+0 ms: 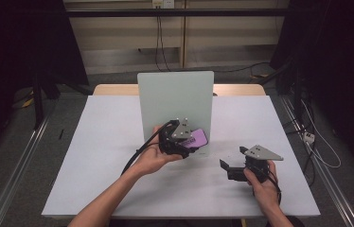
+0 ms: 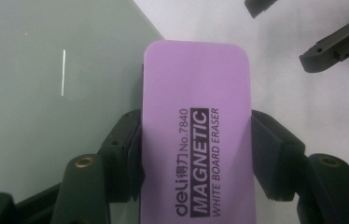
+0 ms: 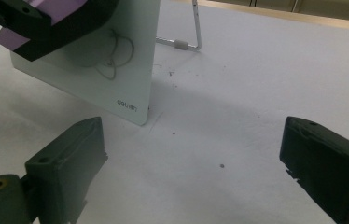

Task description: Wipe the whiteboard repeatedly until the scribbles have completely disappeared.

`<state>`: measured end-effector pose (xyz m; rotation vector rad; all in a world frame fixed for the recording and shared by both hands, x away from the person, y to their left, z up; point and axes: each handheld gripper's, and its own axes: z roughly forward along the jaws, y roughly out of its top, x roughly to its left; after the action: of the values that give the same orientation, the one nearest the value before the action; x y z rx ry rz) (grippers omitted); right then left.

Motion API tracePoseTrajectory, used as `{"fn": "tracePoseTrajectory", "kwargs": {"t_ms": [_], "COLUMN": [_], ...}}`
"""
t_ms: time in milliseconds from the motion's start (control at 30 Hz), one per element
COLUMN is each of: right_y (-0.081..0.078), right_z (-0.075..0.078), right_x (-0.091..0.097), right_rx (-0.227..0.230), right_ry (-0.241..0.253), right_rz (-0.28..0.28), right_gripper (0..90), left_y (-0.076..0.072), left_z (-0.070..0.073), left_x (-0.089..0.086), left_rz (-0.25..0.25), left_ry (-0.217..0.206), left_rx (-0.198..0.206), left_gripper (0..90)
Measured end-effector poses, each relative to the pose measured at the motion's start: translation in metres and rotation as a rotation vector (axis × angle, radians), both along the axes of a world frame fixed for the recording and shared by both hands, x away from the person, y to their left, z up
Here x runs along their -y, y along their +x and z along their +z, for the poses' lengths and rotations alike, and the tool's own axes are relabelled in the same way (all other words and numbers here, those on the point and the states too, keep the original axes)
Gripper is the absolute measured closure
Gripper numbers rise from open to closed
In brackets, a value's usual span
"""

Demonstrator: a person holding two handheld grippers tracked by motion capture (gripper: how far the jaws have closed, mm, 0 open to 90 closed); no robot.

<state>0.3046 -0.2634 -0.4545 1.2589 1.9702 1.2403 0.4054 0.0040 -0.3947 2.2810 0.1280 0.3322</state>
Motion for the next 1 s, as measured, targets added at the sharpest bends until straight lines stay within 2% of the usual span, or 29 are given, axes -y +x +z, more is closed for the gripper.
{"fn": "tracePoseTrajectory", "kwargs": {"t_ms": [167,200,300,367,433,567,667,767,800,1000], "right_y": [0.000,0.000,0.000,0.000,0.000,0.000,0.000,0.000,0.000,0.000], "right_z": [0.000,0.000,0.000,0.000,0.000,0.000,0.000,0.000,0.000,0.000], "right_x": [0.000,0.000,0.000,0.000,0.000,0.000,0.000,0.000,0.000,0.000], "right_rx": [0.000,0.001,0.000,0.000,0.000,0.002,0.001,0.002,0.002,0.002], "right_ry": [0.001,0.000,0.000,0.001,0.001,0.000,0.000,0.000,0.000,-0.001], "right_rz": [0.002,0.003,0.002,0.002,0.003,0.002,0.001,0.003,0.002,0.004], "right_gripper": [6.9,6.9,6.9,6.9,6.9,6.8,6.8,6.8,6.8,6.8], "left_y": [-0.001,-0.003,-0.004,-0.004,-0.006,-0.007,-0.010,-0.011,-0.012,-0.015], "left_z": [-0.005,-0.005,-0.008,-0.010,-0.012,-0.016,-0.023,-0.026,-0.029,-0.039], "left_x": [0.005,0.007,0.010,0.011,0.013,0.016,0.019,0.021,0.022,0.030], "left_rz": [-0.012,-0.012,-0.015,-0.023,-0.022,-0.029,-0.042,-0.050,-0.057,-0.072], "left_ry": [0.006,0.028,0.021,0.032,0.035,0.046,0.078,0.084,0.105,0.120], "left_rx": [0.000,0.002,0.006,-0.003,0.008,0.000,-0.013,-0.022,-0.031,-0.048], "left_gripper": [41.0,41.0,41.0,41.0,41.0,41.1,41.0,41.1,41.1,41.1]}}
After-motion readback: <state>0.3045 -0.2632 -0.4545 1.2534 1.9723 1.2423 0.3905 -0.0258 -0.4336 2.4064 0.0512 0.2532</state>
